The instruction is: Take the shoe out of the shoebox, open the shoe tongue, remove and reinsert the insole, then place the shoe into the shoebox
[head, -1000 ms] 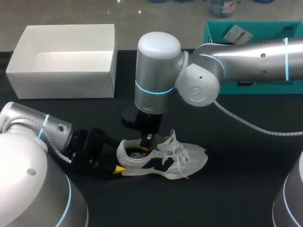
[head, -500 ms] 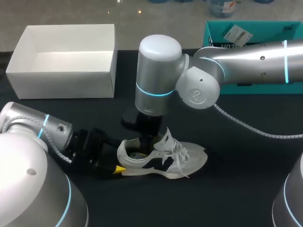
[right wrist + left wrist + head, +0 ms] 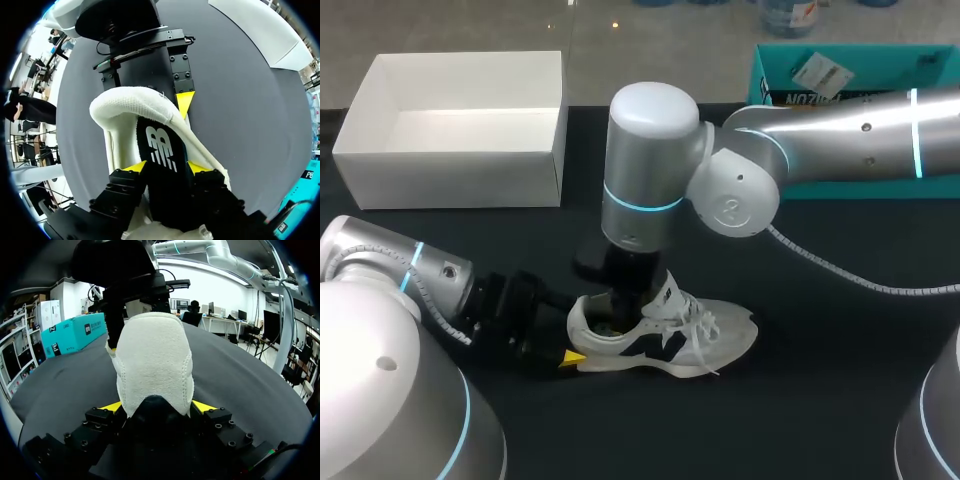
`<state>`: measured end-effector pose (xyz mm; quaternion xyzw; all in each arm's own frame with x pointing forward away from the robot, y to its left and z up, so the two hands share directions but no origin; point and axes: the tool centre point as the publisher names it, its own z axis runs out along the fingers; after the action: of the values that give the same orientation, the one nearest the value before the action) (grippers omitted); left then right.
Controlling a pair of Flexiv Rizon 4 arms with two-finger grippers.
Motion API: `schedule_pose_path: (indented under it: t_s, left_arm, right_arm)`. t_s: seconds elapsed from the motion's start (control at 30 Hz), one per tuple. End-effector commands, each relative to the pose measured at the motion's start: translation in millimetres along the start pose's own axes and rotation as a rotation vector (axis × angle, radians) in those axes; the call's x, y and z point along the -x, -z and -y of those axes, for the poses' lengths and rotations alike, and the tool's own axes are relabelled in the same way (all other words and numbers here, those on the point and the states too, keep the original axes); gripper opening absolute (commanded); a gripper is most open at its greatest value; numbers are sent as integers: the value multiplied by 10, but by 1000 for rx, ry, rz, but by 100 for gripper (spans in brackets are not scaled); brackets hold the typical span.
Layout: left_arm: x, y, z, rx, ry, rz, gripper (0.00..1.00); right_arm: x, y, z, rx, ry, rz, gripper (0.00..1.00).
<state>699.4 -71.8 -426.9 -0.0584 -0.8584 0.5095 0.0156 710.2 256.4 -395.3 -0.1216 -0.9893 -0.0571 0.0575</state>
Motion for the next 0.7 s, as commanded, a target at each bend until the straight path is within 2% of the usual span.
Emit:
schedule_pose_path:
  t_s: [0.03, 0.2, 0.3, 0.33, 0.37, 0.4, 0.7]
  left_arm:
    - [-56, -84, -59, 2, -2, 0, 0]
    - [-56, -84, -59, 2, -2, 0, 0]
    - [-56, -84, -59, 2, -2, 0, 0]
    - [-56, -84, -59, 2, -2, 0, 0]
    - [-56, -84, -59, 2, -2, 0, 0]
    - [-56, -84, -59, 2, -2, 0, 0]
    - [-56, -84, -59, 2, -2, 0, 0]
  right_arm:
    - [12, -326, -147, -4, 11, -24, 48]
    - [-143, -460, -184, -20, 26, -55, 49]
    - [-221, -511, -180, -25, 32, -71, 43]
    - [-237, -517, -169, -27, 30, -79, 31]
    - [-246, -516, -161, -25, 28, -81, 6]
    - [-251, -512, -155, -24, 29, -87, 0]
    - [-201, -370, -102, -39, 30, -154, 0]
